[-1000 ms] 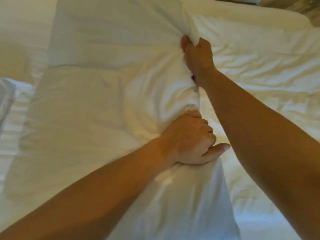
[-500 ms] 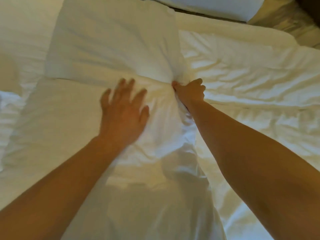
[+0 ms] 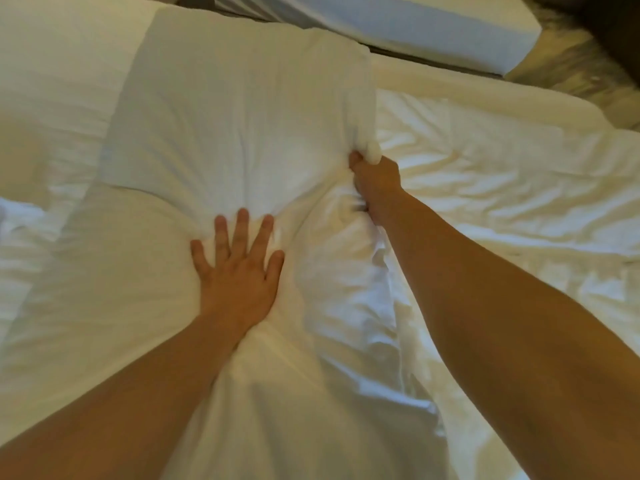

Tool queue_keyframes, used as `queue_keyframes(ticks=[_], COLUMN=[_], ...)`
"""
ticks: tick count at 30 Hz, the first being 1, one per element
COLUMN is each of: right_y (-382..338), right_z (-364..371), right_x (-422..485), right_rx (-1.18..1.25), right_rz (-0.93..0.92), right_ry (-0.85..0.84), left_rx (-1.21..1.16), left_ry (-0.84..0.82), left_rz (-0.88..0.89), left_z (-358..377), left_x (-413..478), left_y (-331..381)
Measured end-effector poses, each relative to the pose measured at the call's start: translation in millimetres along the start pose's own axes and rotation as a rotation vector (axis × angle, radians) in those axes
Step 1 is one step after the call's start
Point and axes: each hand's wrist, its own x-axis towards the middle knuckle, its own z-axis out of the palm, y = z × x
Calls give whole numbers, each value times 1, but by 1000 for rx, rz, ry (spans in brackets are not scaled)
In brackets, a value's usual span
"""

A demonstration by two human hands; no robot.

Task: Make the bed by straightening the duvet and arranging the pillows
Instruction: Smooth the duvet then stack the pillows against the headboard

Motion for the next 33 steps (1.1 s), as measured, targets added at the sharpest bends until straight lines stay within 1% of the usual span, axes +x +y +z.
queue_keyframes(ticks=[1, 3, 4, 5, 7, 8, 10, 13, 14, 16, 18, 21, 22, 24, 25, 26, 27, 28, 29, 32, 33], right_y=[0, 13, 30, 50, 80, 87, 82, 73, 70, 56, 36, -3, -15, -25, -21, -14, -9, -6, -8, -22, -19], right_z=[-3, -15, -19, -20, -20, -19, -17, -19, -21, -26, -29, -32, -29, -20, -16, -12, -8, -7, -9, -33, -40], right_x=[-2, -16, -19, -24, -28, -26, -21, -12, -9, -4, 4, 27, 35, 44, 46, 48, 47, 49, 51, 64, 68], right_rx=[13, -59, -115, -169, -198, -194, -196, -263, -283, -333, -339, -217, -166, -61, -50, -67, -101, -124, -145, -277, -363], right_rz=[-111, -334, -362, -310, -80, -23, -21, -57, -30, 59, 92, 14, 20, 122, 183, 203, 190, 139, 55, -267, -301], right_ry=[72, 207, 247, 260, 269, 267, 248, 185, 166, 161, 182, 174, 161, 107, 70, 20, -16, -14, 35, 256, 288], left_rx=[-19, -48, -48, -42, -38, -48, -112, -116, -105, -84, -39, -41, -48, -65, -75, -85, -94, -98, -100, -153, -165], left_ry=[26, 52, 49, 32, -5, -6, 22, 212, 227, 150, 81, 101, 121, 149, 155, 167, 188, 215, 240, 272, 274], left_rz=[5, 30, 52, 76, 110, 103, 78, 112, 84, 3, -24, -2, -4, -8, -5, -3, 2, 11, 19, 62, 81], left_z=[0, 0, 1, 1, 1, -1, -12, -30, -32, -27, -9, 13, 16, 18, 19, 22, 25, 28, 30, 31, 31], left_x=[1, -1, -2, -4, -8, -8, -3, 20, 32, 55, 62, 59, 60, 63, 65, 66, 66, 65, 64, 63, 62], left_y=[0, 1, 2, 5, 12, 14, 14, 7, 5, 4, 4, -1, -2, -3, -2, -3, -4, -6, -8, -7, -5])
